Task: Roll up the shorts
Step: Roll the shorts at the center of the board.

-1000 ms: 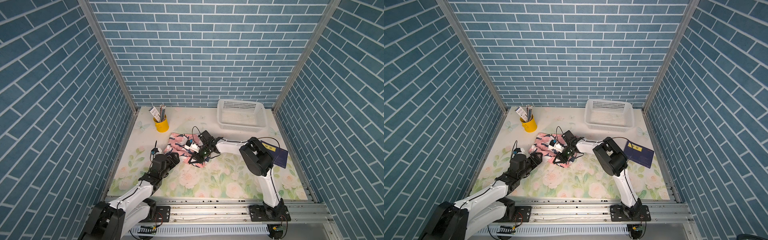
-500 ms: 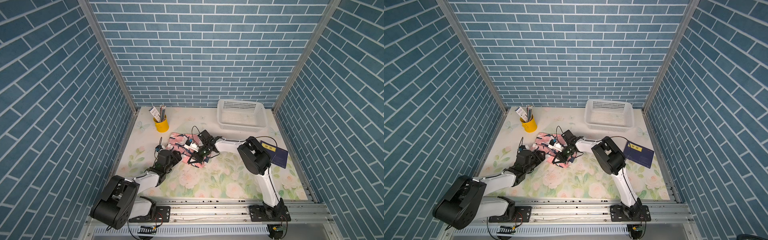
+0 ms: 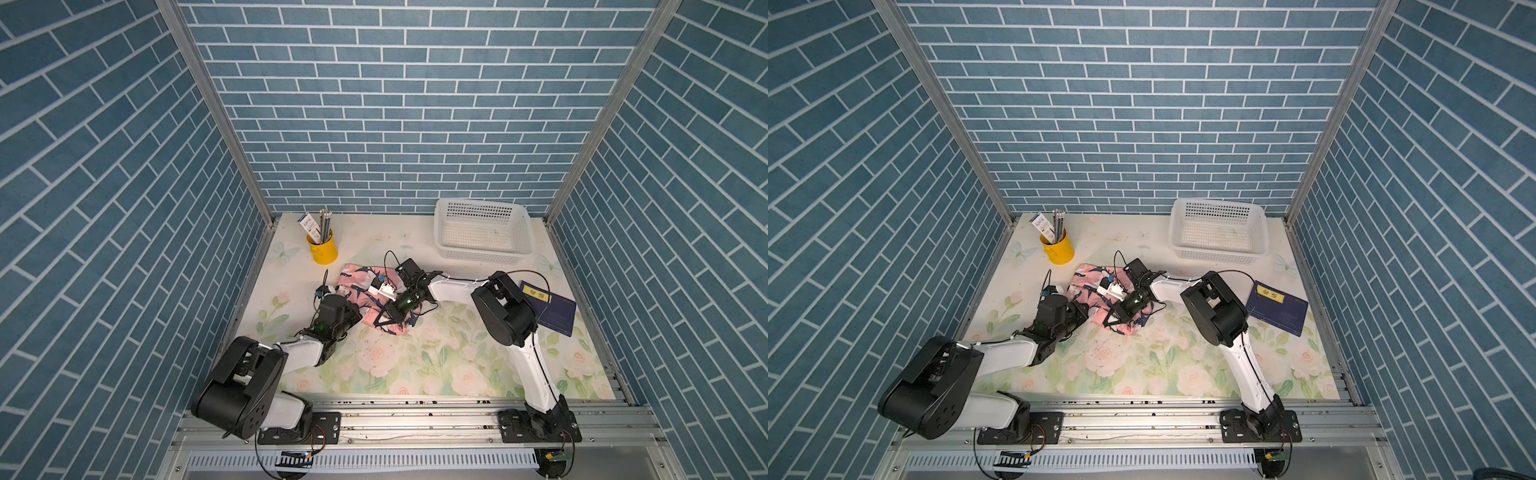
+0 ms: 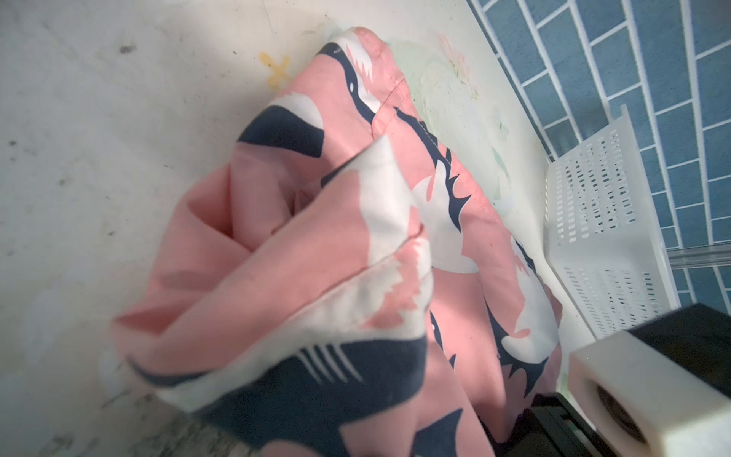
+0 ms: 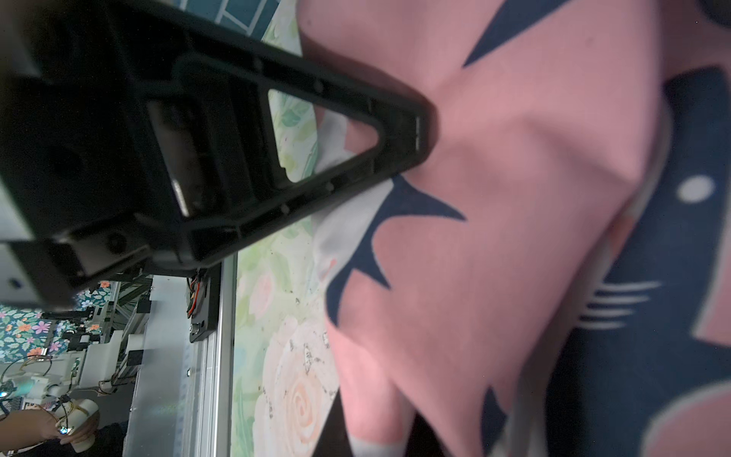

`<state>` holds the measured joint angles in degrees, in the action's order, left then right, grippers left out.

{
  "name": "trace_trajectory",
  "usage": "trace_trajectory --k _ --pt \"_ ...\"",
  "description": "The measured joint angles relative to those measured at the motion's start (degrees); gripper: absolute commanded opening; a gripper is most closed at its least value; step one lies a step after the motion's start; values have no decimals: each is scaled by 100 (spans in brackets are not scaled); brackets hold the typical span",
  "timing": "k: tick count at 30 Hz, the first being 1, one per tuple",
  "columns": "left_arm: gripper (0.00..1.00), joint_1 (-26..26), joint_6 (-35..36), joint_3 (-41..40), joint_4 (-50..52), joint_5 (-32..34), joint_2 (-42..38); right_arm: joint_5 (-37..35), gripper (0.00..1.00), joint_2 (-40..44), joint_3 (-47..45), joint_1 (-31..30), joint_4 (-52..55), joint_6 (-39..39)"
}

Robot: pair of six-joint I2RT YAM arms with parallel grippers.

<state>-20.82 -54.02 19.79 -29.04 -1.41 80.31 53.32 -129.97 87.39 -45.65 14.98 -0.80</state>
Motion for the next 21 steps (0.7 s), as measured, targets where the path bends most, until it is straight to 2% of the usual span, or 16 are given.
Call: trace_trajectory --k 5,9,10,11,17,21 --pt "0 11 61 186 260 9 50 13 41 83 -125 52 -109 144" --pt "0 13 74 326 494 9 68 -420 53 428 -470 70 -264 142" --pt "0 13 74 354 535 9 76 -619 72 654 -684 79 -348 138" --pt "0 17 79 389 584 9 85 -866 99 857 -896 92 -398 122" --pt "0 33 76 616 903 2 179 -2299 100 2236 -2153 90 -1185 22" --pt "0 57 68 841 1139 -39 319 -3473 99 3091 -3064 -297 -2162 -229"
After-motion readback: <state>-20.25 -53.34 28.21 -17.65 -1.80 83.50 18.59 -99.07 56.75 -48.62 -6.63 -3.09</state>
